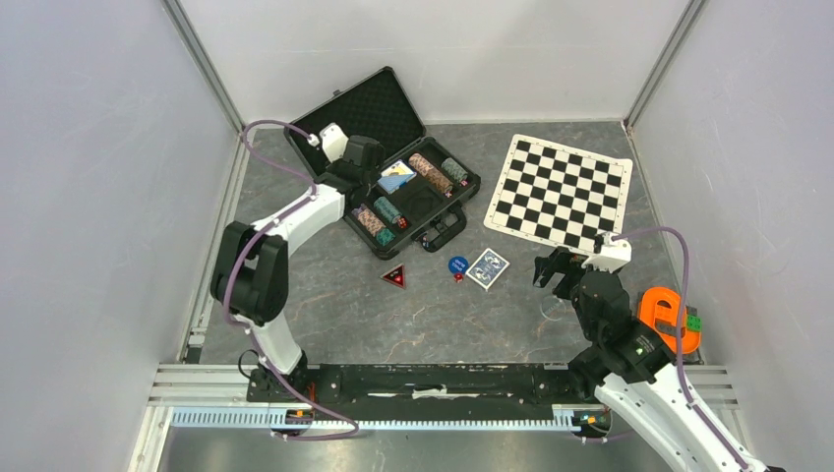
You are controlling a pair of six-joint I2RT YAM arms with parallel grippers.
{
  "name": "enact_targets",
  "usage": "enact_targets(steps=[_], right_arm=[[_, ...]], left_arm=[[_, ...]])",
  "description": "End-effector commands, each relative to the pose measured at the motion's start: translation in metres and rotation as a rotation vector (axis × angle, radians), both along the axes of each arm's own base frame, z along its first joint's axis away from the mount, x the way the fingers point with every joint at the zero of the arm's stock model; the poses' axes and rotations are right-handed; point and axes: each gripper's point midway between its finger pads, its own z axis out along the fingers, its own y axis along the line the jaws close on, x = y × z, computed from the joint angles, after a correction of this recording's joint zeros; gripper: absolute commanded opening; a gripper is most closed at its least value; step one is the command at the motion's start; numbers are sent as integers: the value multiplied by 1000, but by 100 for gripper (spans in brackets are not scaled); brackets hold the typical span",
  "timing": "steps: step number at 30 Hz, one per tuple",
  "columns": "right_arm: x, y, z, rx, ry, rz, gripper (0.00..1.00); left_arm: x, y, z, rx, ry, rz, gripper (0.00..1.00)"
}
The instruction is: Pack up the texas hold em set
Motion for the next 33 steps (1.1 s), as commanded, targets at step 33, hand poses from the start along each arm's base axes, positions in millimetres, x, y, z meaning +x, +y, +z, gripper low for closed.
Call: enact_targets(steps=[33], right_arm=[[2,6,6,36,-21,14,98]], left_arm=[[17,-10,-28,-121,67,100,34]])
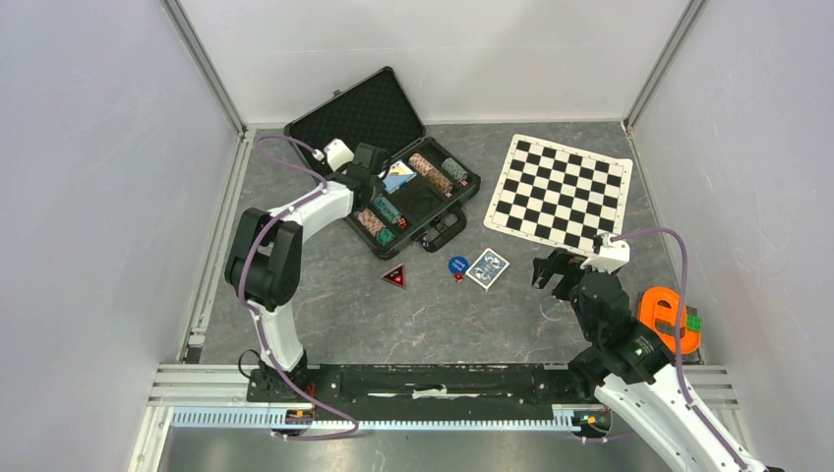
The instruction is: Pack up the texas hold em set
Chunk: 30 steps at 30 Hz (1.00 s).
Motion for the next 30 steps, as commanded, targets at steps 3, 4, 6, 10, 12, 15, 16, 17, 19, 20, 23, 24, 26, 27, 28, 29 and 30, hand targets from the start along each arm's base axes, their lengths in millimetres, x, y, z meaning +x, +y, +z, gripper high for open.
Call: enact_targets(steps=[3,4,6,10,12,15,16,17,19,20,23,24,26,27,28,29,30], right_arm=[[4,4,12,29,-25,4,98],[4,5,12,28,-24,7,98],[4,5,12,30,-23,9,98],[3,7,10,37,-20,13,98],[3,7,9,41,-20,13,98],[2,7,9,46,-21,17,98],[2,7,10,48,-24,16,98],[2,7,9,47,-22,16,98],[2,7,9,49,-24,15,98],[2,7,9,50,-23,15,98],[2,7,7,50,-19,17,98],[2,8,7,53,-19,18,98],[1,8,7,54,-20,19,98],[1,8,7,56,-21,19,98],[1,8,7,56,-21,20,98],[1,8,8,56,-22,20,98],[1,8,7,56,-22,21,98]], left_arm=[[20,-2,37,-15,-87,15,39],[21,-2,40,-13,-89,11,40],[21,-2,43,-13,-92,6,41],[21,-7,42,-26,-88,-11,45],[20,-8,38,-30,-77,-17,46],[18,-9,33,-34,-60,-17,43],[17,-8,31,-35,-52,-11,42],[15,-7,29,-32,-40,-9,42],[13,-8,25,-26,-19,-18,43],[12,-8,23,-24,-7,-21,44],[12,-13,19,-30,17,-43,49],[13,-14,18,-30,22,-48,55],[14,-14,19,-24,21,-55,64],[14,-14,22,-23,14,-53,65],[15,-13,24,-19,7,-51,65],[15,-11,27,-13,0,-47,65],[16,-10,30,-9,-8,-42,65]])
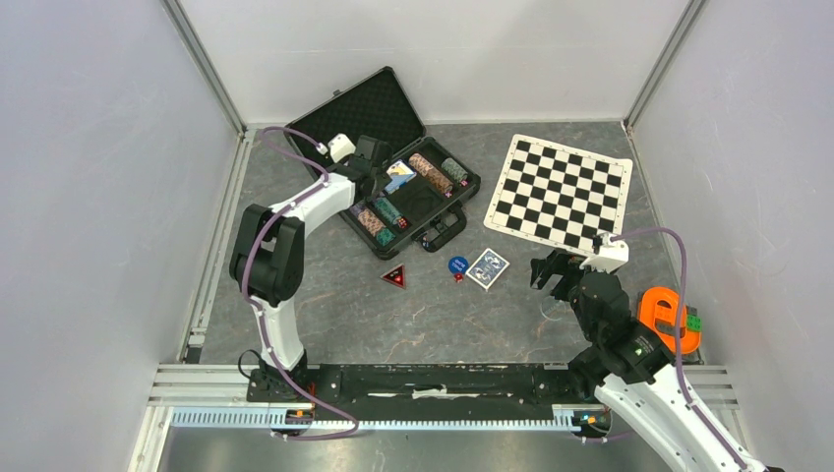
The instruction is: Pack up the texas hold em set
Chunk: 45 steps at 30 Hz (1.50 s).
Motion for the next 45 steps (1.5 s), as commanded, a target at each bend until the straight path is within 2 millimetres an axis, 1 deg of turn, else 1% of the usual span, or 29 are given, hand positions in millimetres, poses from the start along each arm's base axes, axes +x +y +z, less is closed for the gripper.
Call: enact_targets(steps=[1,3,6,11,14,16,20,22,25,29,31,34,37,39,41,45], right_arm=[[2,2,8,32,-32,-2,98],[2,2,8,32,-32,-1,98],[2,2,6,31,-28,-2,98],[2,2,5,31,-25,-4,98],[2,2,4,30,-23,-2,98],[2,3,4,30,-21,0,98],[2,3,3,29,-20,0,98],[2,4,1,29,-16,4,98],[3,8,-3,32,-4,21,98],[4,12,-7,33,10,32,98],[4,13,-6,34,8,36,98],[4,13,-5,33,5,39,98],[4,14,-6,34,8,44,98],[3,14,-6,36,9,48,98],[3,15,-6,37,9,52,98],[3,16,-3,41,2,55,98]], left_arm=[[14,0,32,13,-78,0,65],[16,1,41,20,-97,-2,65],[16,2,51,20,-111,-1,61],[13,6,62,21,-126,12,66],[12,9,65,40,-134,13,67],[15,14,65,63,-138,13,64],[17,12,69,70,-141,-18,49],[14,5,70,46,-140,-50,47],[2,-10,74,20,-138,-117,49],[-27,-38,78,13,-137,-252,49],[-42,-56,79,6,-147,-359,49],[-62,-81,80,12,-174,-583,49],[-83,-100,73,28,-166,-838,58],[-92,-105,63,40,-143,-946,63],[-96,-108,51,56,-105,-1013,63],[-92,-106,32,102,-30,-1046,63]])
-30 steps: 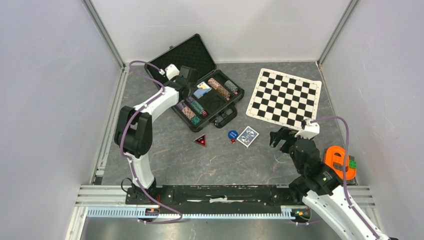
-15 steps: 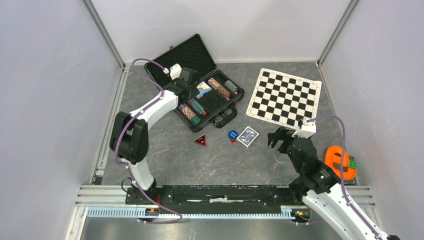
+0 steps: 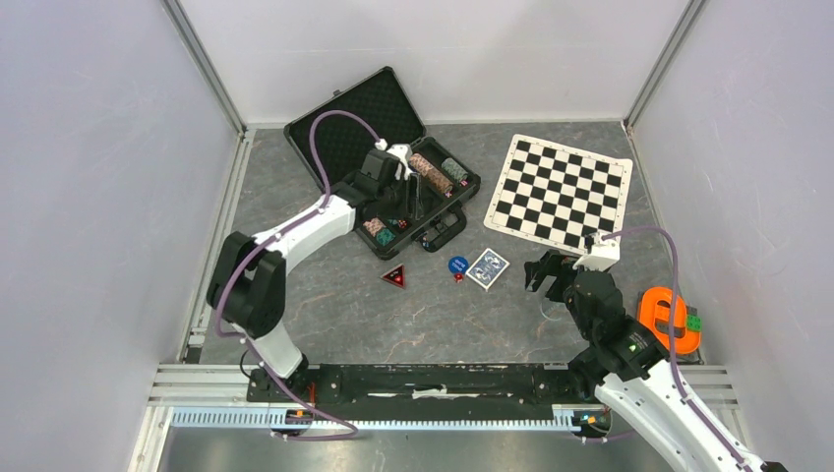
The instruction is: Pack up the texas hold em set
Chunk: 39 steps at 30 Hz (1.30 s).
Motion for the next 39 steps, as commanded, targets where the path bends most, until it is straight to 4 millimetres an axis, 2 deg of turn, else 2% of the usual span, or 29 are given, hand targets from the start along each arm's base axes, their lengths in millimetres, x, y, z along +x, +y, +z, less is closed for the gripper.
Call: enact_targets(steps=[1,7,11,16,22,25,27,29,32,35,39], right_arm=[[3,5,11,33,-32,9,98],[3,4,11,33,-32,9,98],[3,4,11,34,-31,7,98],[3,5,9,32,-25,8,98],[3,7,6,39,-20,15,98],[3,14,4,36,-9,54,98],[4,24,0,12,11,113,97],[4,34,-6,-26,50,182,95],[4,49,-14,-80,121,283,93],[5,57,-22,-125,167,343,92],[9,50,-26,-175,185,317,93]], left_arm=[[4,-8,-14,75,2,-165,62],[10,-7,-32,124,49,-165,57],[18,7,-38,194,33,-101,58],[35,39,-32,315,-45,54,58],[36,46,-37,349,-68,68,58],[31,33,-36,289,-52,18,58],[23,16,-29,209,-40,-45,58],[13,2,-17,154,-46,-93,60],[2,-7,6,123,-96,-115,63],[-19,-25,27,90,-144,-172,64],[-57,-51,34,70,-199,-278,65]])
